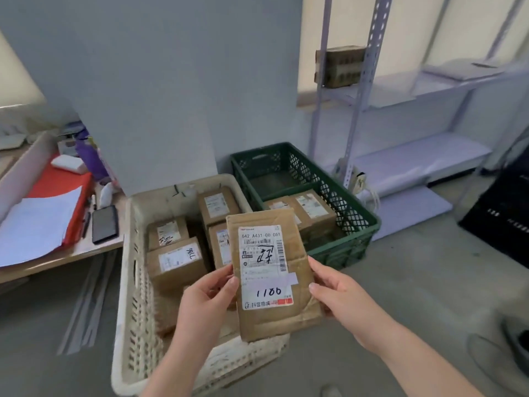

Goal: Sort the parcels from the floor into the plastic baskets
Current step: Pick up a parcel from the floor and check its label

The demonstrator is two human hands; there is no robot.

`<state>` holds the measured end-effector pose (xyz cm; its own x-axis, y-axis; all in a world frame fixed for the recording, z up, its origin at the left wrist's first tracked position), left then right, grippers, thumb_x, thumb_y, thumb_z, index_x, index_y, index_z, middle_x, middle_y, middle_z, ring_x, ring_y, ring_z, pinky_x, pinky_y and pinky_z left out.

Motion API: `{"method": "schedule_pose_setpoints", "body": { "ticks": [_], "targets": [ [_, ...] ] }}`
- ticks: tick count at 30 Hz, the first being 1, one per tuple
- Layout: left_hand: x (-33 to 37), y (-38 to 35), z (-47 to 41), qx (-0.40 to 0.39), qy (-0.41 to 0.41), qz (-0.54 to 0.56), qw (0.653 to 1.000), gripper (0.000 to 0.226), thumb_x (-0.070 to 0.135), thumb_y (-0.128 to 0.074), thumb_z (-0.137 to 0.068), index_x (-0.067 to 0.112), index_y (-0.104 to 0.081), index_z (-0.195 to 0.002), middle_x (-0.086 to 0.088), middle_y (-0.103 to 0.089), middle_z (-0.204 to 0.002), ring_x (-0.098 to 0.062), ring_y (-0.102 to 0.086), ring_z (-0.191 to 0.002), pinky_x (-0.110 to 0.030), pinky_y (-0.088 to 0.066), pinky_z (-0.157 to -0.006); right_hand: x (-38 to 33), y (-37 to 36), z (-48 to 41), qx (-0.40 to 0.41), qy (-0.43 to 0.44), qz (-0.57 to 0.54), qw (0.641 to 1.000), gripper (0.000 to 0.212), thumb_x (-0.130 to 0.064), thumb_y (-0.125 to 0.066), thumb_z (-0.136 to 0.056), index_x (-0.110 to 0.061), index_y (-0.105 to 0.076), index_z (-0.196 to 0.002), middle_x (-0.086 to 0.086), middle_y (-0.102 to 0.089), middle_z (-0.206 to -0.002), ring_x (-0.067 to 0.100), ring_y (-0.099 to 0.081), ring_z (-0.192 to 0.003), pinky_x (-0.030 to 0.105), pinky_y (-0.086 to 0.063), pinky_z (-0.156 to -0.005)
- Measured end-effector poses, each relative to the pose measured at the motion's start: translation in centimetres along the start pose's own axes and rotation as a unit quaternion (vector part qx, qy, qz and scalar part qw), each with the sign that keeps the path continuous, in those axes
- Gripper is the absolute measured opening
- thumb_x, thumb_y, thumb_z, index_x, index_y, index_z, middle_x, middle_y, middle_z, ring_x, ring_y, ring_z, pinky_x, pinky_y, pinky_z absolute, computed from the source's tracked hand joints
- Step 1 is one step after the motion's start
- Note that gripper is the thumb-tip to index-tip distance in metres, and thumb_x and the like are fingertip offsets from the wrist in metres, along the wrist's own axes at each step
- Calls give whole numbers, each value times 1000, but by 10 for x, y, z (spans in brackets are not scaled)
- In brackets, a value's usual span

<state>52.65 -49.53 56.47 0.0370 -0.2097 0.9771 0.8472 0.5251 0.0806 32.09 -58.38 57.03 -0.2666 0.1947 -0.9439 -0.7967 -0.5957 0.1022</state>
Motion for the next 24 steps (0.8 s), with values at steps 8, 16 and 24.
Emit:
{"method": "schedule_pose_setpoints", "body": {
  "ticks": [8,16,24],
  "targets": [
    [4,-114,-109,2,39,-55,998,26,26,-62,-90,35,-64,-114,13,-73,-89,-4,-68,-85,-23,-54,-73,-1,114,-99,3,-25,11,1000,65,1,-46,-92,-62,-62,-94,-37,-63,-104,-15,-58,-101,8,-49,-80],
    [8,-167,-180,-7,34,-113,993,27,17,-61,-90,42,-63,-101,32,-67,-79,17,-59,-76,-4,-45,-53,-2,169,-176,14,-82,3,997,45,-1,-47,-93,-41,-58,-108,-16,-72,-103,4,-68,-95,21,-52,-74],
    [12,-196,-283,-175,36,-231,957,32,22,-61,-89,53,-59,-98,25,-66,-95,5,-60,-90,-15,-46,-71,30,174,-227,132,-232,-135,954,7,-5,-51,-91,-6,-53,-99,14,-69,-91,27,-68,-79,37,-56,-67]
  ]
}}
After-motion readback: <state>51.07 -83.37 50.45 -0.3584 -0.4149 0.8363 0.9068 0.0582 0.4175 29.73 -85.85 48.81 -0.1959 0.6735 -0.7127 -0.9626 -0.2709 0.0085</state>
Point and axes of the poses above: each hand's wrist, its own z-axis away from the middle knuckle, its own y-axis out of the back of the hand, x = y × z, the point moved 5 cm from there along -z, towards the middle knuckle
